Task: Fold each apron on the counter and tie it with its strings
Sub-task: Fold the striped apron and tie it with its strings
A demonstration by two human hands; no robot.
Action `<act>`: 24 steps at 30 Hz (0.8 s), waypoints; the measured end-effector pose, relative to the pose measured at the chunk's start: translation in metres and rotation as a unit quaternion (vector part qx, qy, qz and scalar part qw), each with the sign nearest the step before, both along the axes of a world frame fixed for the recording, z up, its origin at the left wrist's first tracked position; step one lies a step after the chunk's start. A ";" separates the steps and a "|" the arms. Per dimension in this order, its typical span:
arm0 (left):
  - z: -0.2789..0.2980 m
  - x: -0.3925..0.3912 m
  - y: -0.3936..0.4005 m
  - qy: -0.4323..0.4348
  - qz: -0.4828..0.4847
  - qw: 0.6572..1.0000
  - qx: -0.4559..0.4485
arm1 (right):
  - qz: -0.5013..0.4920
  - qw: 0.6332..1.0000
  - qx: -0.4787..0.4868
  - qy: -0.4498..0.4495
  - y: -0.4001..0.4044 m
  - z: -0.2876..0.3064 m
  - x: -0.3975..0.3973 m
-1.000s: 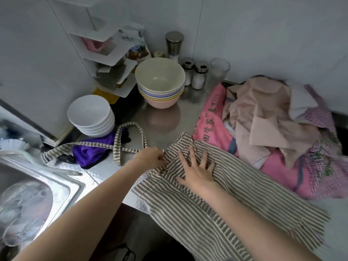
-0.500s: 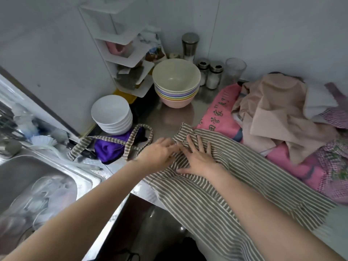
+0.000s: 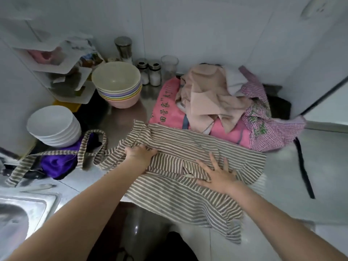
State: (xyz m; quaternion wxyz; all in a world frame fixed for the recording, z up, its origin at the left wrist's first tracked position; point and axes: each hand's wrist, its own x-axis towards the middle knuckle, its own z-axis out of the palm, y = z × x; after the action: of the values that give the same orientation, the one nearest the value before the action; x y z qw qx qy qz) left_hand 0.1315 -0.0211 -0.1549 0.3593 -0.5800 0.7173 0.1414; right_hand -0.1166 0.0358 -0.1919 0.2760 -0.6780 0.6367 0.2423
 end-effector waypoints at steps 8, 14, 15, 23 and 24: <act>-0.003 -0.003 0.011 -0.003 -0.006 1.000 0.012 | -0.081 0.996 0.017 0.031 0.001 0.007 -0.040; 0.017 -0.035 0.013 -0.032 -0.106 0.993 -0.036 | -0.019 0.996 -0.085 0.012 -0.011 0.025 -0.039; 0.018 -0.049 0.014 0.005 -0.137 0.989 -0.061 | -0.033 0.994 -0.100 -0.007 -0.008 0.028 -0.036; -0.011 -0.126 0.039 0.128 -0.143 0.981 -0.040 | -0.193 0.969 0.105 -0.114 0.035 0.031 -0.068; -0.013 -0.125 0.037 0.127 -0.123 0.984 -0.036 | -0.219 0.960 0.112 -0.135 0.041 0.025 -0.072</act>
State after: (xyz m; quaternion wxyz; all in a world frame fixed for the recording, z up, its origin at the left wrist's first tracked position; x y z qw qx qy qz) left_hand 0.0064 0.0159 -0.1677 0.2586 -0.4774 0.8274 0.1434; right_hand -0.1886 0.0771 -0.1670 0.4802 -0.5129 0.6953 0.1515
